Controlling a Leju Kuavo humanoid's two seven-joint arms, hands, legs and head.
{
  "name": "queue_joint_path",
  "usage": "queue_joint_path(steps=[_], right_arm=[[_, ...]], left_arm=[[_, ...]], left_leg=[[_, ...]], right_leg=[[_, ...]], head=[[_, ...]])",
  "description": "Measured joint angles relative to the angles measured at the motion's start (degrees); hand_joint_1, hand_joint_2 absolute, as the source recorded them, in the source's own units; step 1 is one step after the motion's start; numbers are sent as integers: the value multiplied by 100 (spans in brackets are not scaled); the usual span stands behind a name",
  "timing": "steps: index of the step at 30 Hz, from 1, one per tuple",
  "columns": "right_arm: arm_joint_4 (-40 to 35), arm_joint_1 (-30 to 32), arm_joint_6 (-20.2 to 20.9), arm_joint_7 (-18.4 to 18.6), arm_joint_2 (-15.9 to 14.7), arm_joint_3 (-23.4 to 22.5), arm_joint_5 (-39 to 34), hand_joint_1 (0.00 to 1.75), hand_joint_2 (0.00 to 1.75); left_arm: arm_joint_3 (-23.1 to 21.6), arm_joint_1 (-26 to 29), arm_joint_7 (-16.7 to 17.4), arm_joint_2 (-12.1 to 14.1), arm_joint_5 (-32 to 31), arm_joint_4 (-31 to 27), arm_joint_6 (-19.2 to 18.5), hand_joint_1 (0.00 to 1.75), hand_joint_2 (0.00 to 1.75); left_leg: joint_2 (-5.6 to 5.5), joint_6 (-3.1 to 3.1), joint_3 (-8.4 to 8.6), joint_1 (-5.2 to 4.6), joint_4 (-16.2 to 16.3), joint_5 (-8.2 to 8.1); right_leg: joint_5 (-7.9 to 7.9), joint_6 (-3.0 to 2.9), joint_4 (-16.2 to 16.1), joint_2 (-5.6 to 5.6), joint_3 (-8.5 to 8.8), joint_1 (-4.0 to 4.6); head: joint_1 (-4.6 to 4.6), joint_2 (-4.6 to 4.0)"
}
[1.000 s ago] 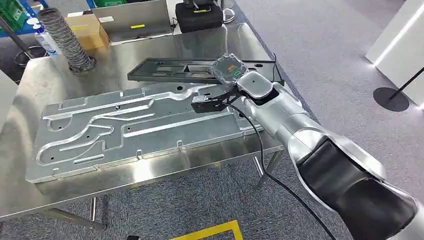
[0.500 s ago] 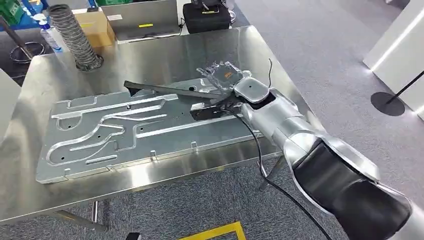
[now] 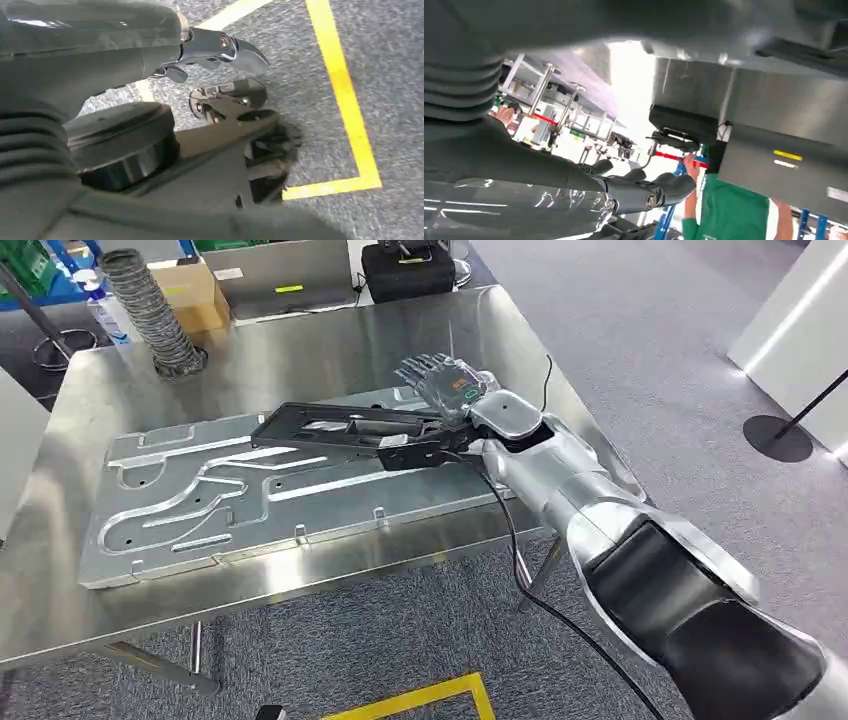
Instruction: Take the parts from the cabinet and place them on the table.
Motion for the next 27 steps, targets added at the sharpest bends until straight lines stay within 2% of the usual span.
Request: queue_joint_path(steps=[1,2,3,4,6,7,8,9,10,11,12,13,14,15,16,17,18,19,20,22,23,24,25,26,27], right_arm=[[0,-4,11,0,9,-24,2,0,0],[-2,-12,9,0,13,-46,4,0,0],[-18,-17,4,0,31,-66,7,0,0],[-13,-21,4,2,22,-81,7,0,0],[-11,-16,7,-13,37,-87,7,0,0],[-9,-10,7,-15,35,-94,7,0,0],[0,-10,7,-15,17,-105,7,0,0],[2,-12,11,-15,9,-109,7,0,0],[2,-13,11,-15,9,-111,7,0,0],[2,-12,11,-15,9,-114,7,0,0],[2,-10,11,-15,11,-118,9,0,0],[2,-3,13,-15,11,-125,20,0,0],[2,10,17,-15,11,-140,37,0,0],[2,18,26,-15,11,-159,57,0,0],[2,15,39,-9,11,-177,72,0,0],[-2,7,42,11,13,-207,92,0,0],[-18,-15,48,28,13,-230,98,0,0],[-50,-38,50,55,13,-258,109,0,0],[-50,-52,63,66,13,-282,116,0,0],[-48,-94,131,122,-11,-330,140,0,0],[-44,-94,140,164,-33,-350,146,0,0],[-44,-113,144,208,-66,-378,149,0,0],[-46,-140,136,230,-131,-415,151,0,0],[-46,-159,129,229,-195,-446,153,0,0],[-46,-169,125,230,-268,-487,153,0,0]], left_arm=[[0,-5,-2,0,0,0,-2,0,0],[0,-14,-7,0,0,0,-4,0,0],[0,-28,-7,-4,0,0,-11,0,0],[0,-28,-15,-4,0,0,-13,0,0],[0,-23,-15,2,0,0,-13,0,0],[0,-25,-15,2,0,0,-13,0,0],[2,-33,-15,2,0,0,-13,0,0],[2,-41,-17,7,0,0,-13,0,0],[2,-44,-18,13,2,0,-13,0,0],[2,-43,-20,13,2,0,-17,0,0],[4,-43,-20,13,2,0,-22,0,0],[2,-43,-26,13,2,0,-31,0,0],[2,-38,-33,13,2,0,-37,0,0],[4,-35,-35,13,2,0,-39,0,0],[4,-37,-39,13,2,0,-42,0,0],[4,-39,-46,13,2,0,-42,0,0],[4,-38,-55,-2,2,0,-44,0,0],[7,-40,-70,-11,7,0,-44,0,0],[7,-35,-77,-13,7,0,-48,0,0],[9,-39,-81,-17,9,0,-59,0,0],[13,-33,-81,-15,9,0,-59,0,0],[17,-35,-83,-15,9,0,-59,0,0],[17,-34,-81,-17,4,0,-61,0,0],[17,-39,-81,-17,2,2,-61,0,0],[17,-44,-81,-15,-2,2,-61,0,0]], left_leg=[[2,-27,374,33,-564,177],[0,-63,734,70,-1076,281],[-9,-53,792,32,-1238,203],[-51,49,737,7,-1229,301],[-40,145,691,-66,-1180,367],[-34,210,665,-63,-1211,444],[15,267,639,-42,-1246,540],[13,320,561,-57,-1264,617],[19,356,468,-67,-1263,690],[20,361,370,-83,-1259,762],[21,376,274,-109,-1254,834],[22,388,175,-134,-1248,905],[22,396,85,-154,-1246,967],[20,394,-1,-168,-1244,1031],[18,394,-85,-177,-1240,1098],[13,390,-149,-185,-1236,1159],[14,378,-184,-183,-1227,1206],[16,350,-215,-207,-1223,1256],[25,322,-198,-192,-1263,1313],[31,265,-199,-174,-1309,1421],[24,234,-232,-193,-1306,1404],[10,204,-302,-177,-1161,1137],[10,176,-410,-159,-829,749],[12,139,-502,-132,-422,403],[14,110,-581,-108,2,150]], right_leg=[[50,35,5,0,-55,-19],[96,75,27,4,-92,-26],[137,128,36,18,-127,-3],[181,168,32,10,-129,-18],[300,259,-35,12,-122,-52],[364,316,-68,15,-129,-68],[264,322,-19,29,-170,-111],[-68,308,181,17,-269,-85],[-488,297,591,17,-385,-86],[-852,294,1081,19,-506,-65],[-1095,290,1564,20,-601,-53],[-1154,275,1897,20,-619,-43],[-1058,247,1956,20,-532,-25],[-902,206,1805,21,-330,1],[-752,148,1429,21,-14,43],[-700,83,918,21,389,88],[-892,1,389,19,794,153],[-999,-6,40,4,954,161],[-905,7,103,3,904,178],[-835,-43,42,7,892,188],[-720,-77,-50,-23,879,118],[-638,-99,-79,-42,814,122],[-554,-122,-77,-47,728,113],[-485,-115,-77,-52,640,113],[-412,-105,-74,-58,550,111]], head=[[0,0],[0,0],[-2,0],[4,0],[0,0],[2,0],[4,0],[4,0],[2,0],[4,0],[2,0],[2,0],[2,0],[2,0],[2,0],[2,0],[2,0],[0,0],[2,0],[2,0],[2,0],[2,0],[0,0],[0,0],[0,0]])
